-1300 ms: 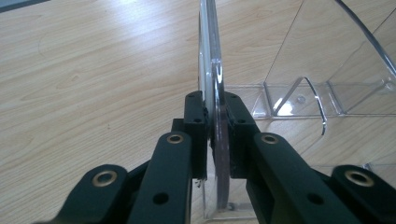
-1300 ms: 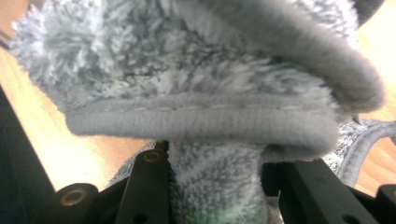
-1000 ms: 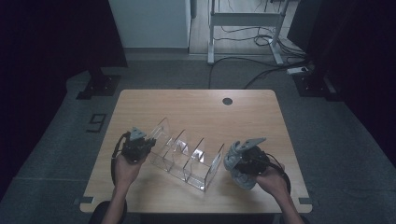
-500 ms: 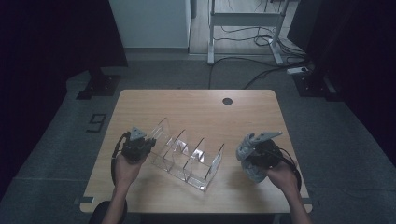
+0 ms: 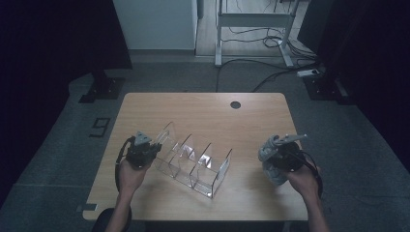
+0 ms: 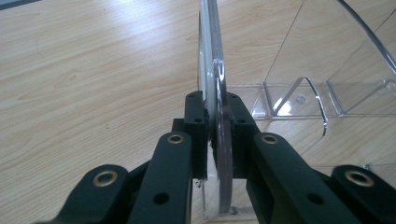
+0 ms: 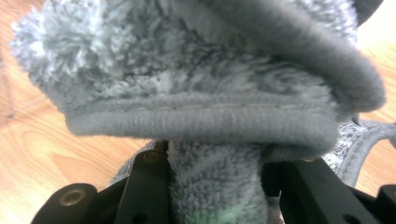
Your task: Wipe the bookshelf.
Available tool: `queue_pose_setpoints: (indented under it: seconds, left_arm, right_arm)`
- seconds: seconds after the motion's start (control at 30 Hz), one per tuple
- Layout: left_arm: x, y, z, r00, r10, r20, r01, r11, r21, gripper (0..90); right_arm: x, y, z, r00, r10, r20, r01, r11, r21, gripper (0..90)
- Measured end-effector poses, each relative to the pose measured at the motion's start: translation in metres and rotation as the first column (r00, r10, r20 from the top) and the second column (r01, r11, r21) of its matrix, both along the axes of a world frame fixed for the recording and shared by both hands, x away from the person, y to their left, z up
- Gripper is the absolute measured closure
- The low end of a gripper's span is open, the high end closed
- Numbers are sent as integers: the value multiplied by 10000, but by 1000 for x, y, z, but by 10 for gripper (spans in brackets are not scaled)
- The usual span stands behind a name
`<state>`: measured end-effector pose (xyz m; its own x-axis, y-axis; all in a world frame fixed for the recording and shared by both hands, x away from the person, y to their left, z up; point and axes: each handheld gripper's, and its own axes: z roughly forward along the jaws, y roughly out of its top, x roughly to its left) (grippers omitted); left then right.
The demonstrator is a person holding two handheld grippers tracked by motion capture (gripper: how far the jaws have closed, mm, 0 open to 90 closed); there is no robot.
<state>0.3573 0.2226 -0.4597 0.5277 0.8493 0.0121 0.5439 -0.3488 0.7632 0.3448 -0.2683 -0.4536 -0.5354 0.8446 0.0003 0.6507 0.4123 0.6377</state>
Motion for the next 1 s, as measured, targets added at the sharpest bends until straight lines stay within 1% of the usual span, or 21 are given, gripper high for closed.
queue_pose_setpoints:
  seconds: [0.37, 0.43, 0.6, 0.8, 0.93, 1.0]
  left_arm:
    - [0, 0, 0, 10000, -8, -12, 8, 10000, -15, 822]
    - [0, 0, 0, 10000, -14, -14, 14, 10000, -10, 822]
    - [0, 0, 0, 10000, -19, -12, 19, 10000, -5, 820]
    - [0, 0, 0, 10000, -16, 4, 16, 10000, 7, 817]
    - [0, 0, 0, 10000, -39, -7, 39, 10000, 17, 815]
    - [0, 0, 0, 10000, -55, -4, 55, 10000, 28, 813]
  right_arm:
    - [12, -8, -30, 9978, -302, -591, 292, 9994, -186, 633]
    - [14, -8, -34, 9975, -309, -635, 294, 9993, -243, 631]
    - [18, -8, -45, 9956, -239, -905, 205, 9991, -382, 624]
    - [22, -8, -57, 9908, -247, -1334, 178, 9984, -528, 596]
    - [24, -9, -66, 9863, -234, -1635, 111, 9971, -754, 570]
    - [24, -10, -68, 9853, -243, -1692, 128, 9976, -687, 557]
